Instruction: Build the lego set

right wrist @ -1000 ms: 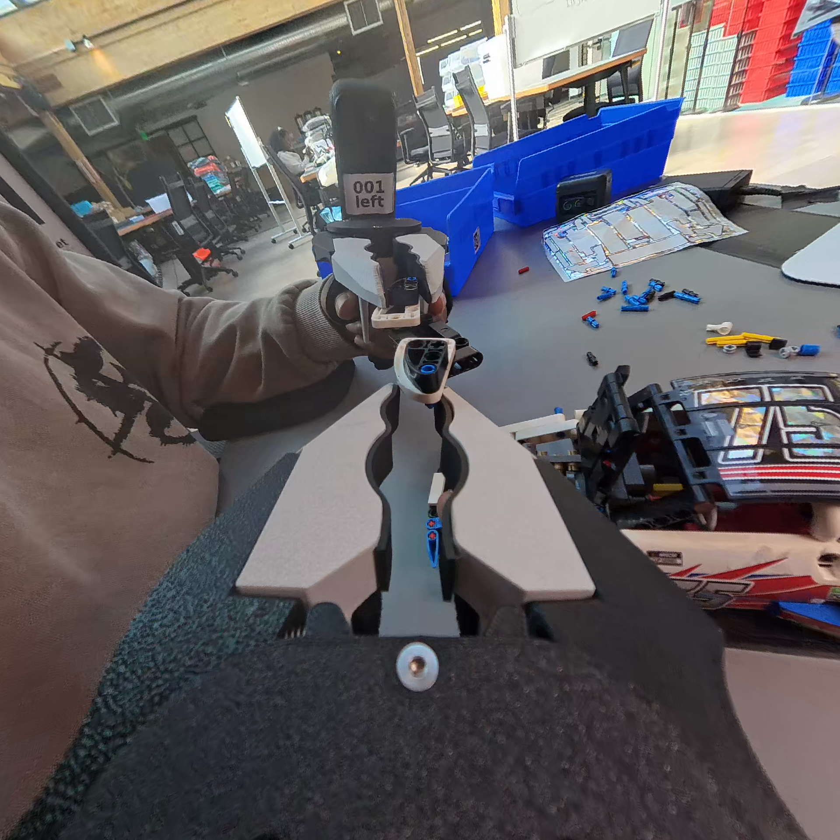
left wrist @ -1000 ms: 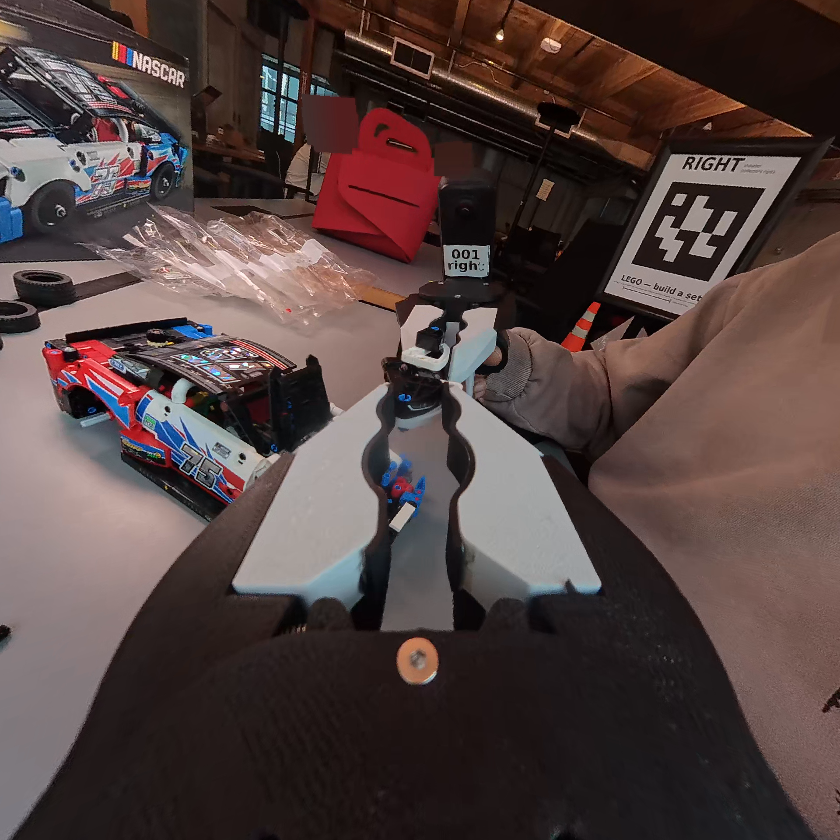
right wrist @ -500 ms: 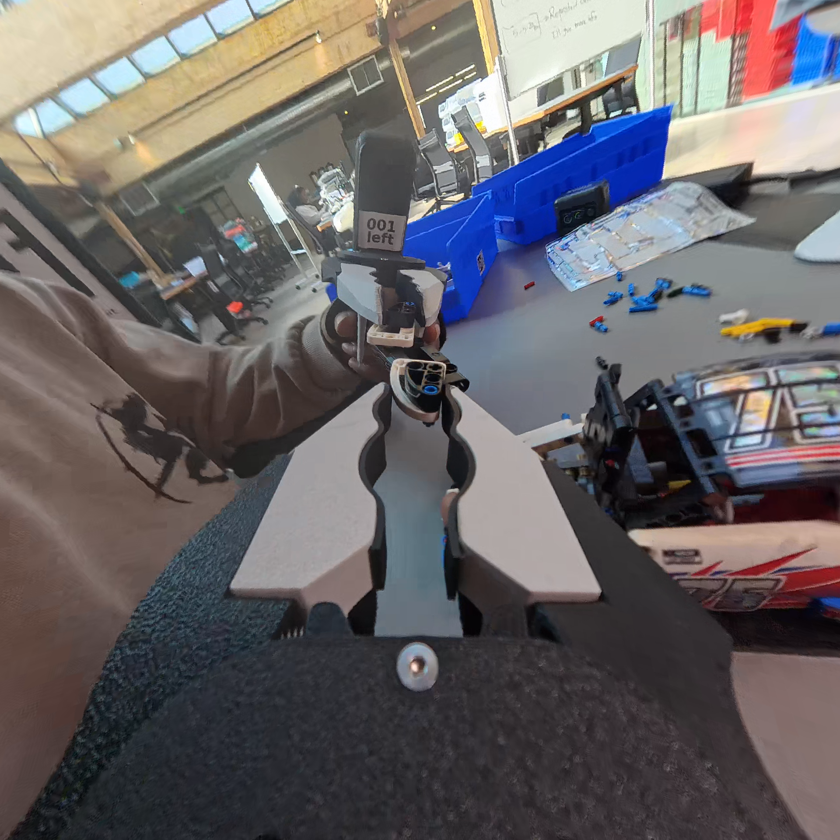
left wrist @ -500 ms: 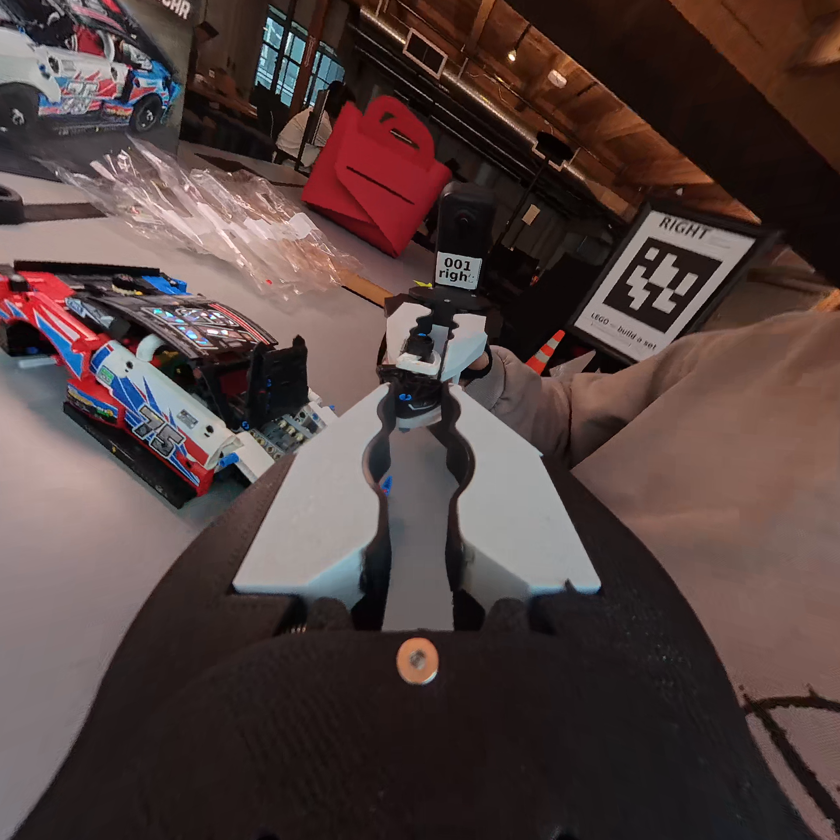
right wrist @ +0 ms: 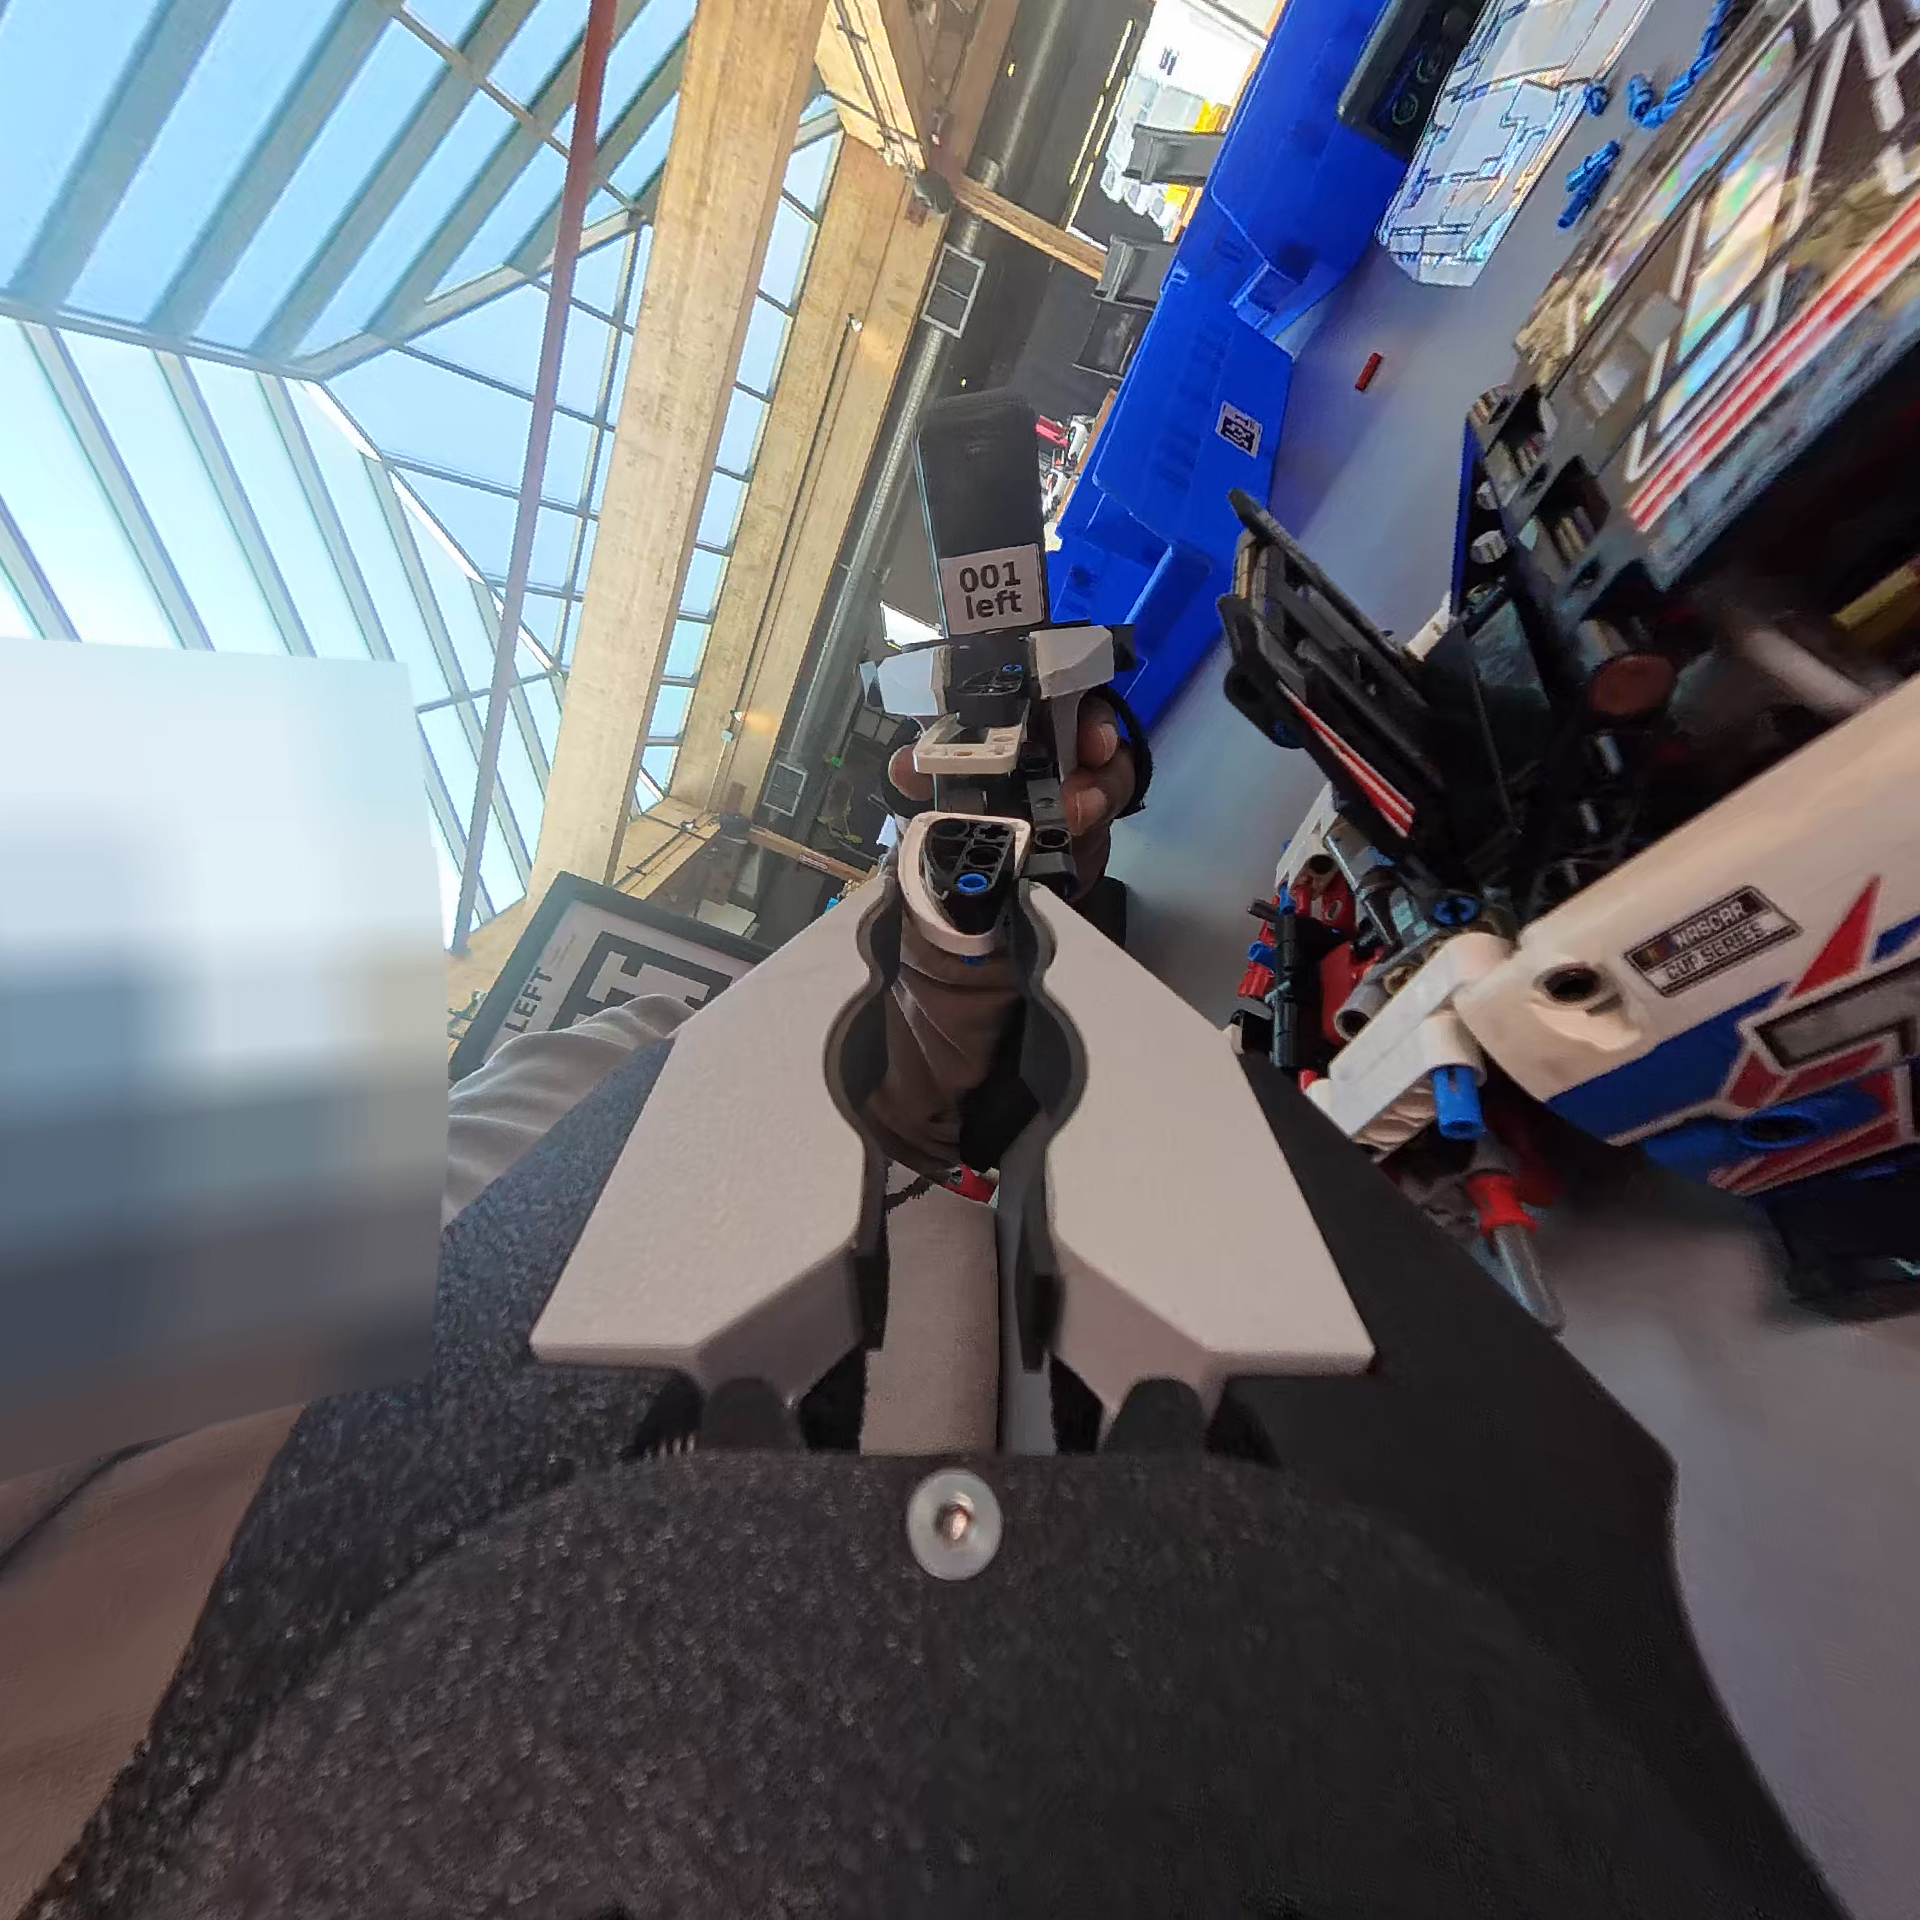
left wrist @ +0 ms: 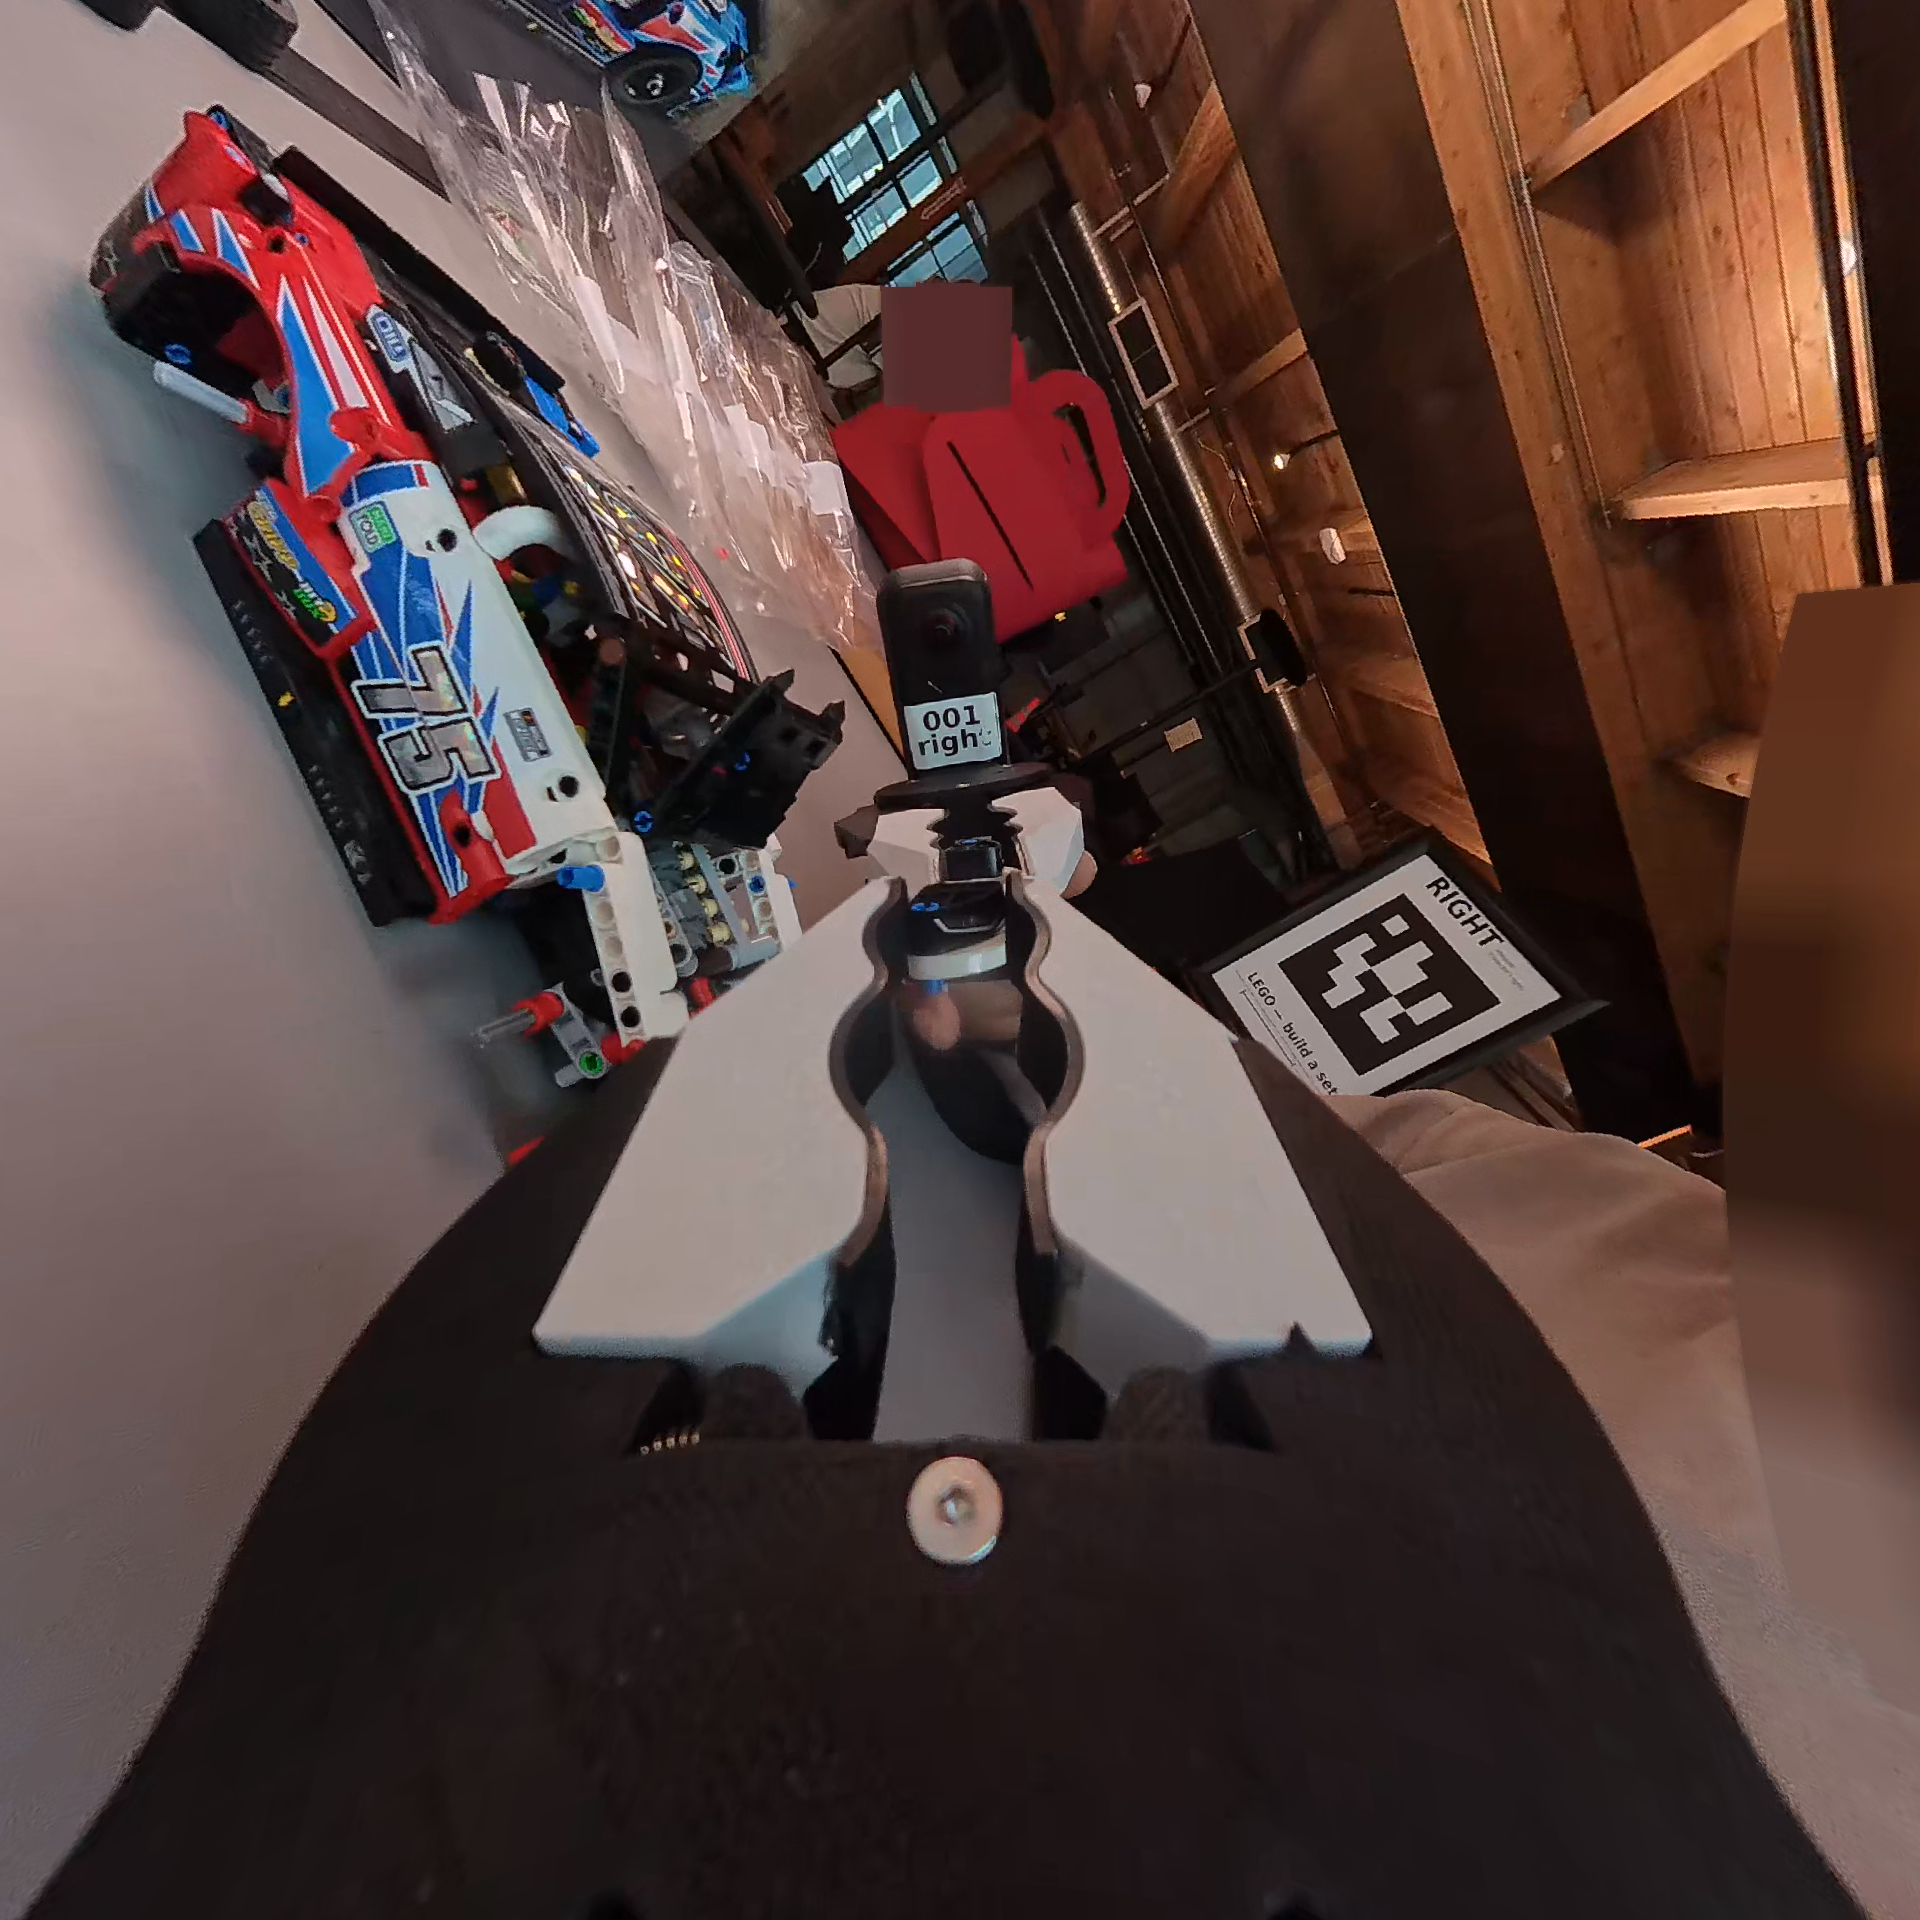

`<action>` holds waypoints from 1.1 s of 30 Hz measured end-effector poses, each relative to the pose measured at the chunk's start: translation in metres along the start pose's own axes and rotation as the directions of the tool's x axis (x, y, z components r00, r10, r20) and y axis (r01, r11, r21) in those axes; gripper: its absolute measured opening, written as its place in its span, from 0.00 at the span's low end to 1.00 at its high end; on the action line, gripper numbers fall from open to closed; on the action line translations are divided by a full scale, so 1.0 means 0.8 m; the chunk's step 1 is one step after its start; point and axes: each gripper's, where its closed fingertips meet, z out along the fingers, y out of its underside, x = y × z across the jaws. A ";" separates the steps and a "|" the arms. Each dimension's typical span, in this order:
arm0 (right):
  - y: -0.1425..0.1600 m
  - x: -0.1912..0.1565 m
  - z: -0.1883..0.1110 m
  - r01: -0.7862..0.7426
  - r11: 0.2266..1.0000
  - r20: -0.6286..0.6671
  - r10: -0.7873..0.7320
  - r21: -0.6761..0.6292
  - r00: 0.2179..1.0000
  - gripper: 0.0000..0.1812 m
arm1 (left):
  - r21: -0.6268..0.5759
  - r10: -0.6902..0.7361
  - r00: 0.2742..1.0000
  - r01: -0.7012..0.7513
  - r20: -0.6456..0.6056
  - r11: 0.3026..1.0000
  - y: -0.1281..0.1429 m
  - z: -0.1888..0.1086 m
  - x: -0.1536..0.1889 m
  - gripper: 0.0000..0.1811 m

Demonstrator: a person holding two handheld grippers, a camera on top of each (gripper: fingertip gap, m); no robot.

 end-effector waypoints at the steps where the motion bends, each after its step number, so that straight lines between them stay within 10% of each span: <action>1: 0.000 0.002 0.000 -0.005 1.000 -0.004 0.005 -0.001 1.000 0.09 | -0.001 0.002 1.000 -0.002 0.013 1.000 0.000 0.000 -0.002 0.09; 27: 0.000 0.017 -0.001 0.083 0.997 -0.116 -0.083 -0.007 0.990 0.09 | -0.194 0.433 0.875 -0.396 0.218 0.897 0.015 -0.002 -0.016 0.11; 33: 0.006 0.017 0.003 0.089 0.996 -0.142 -0.093 -0.030 0.986 0.09 | -0.370 0.764 0.633 -0.685 0.123 0.627 0.037 0.001 -0.006 0.28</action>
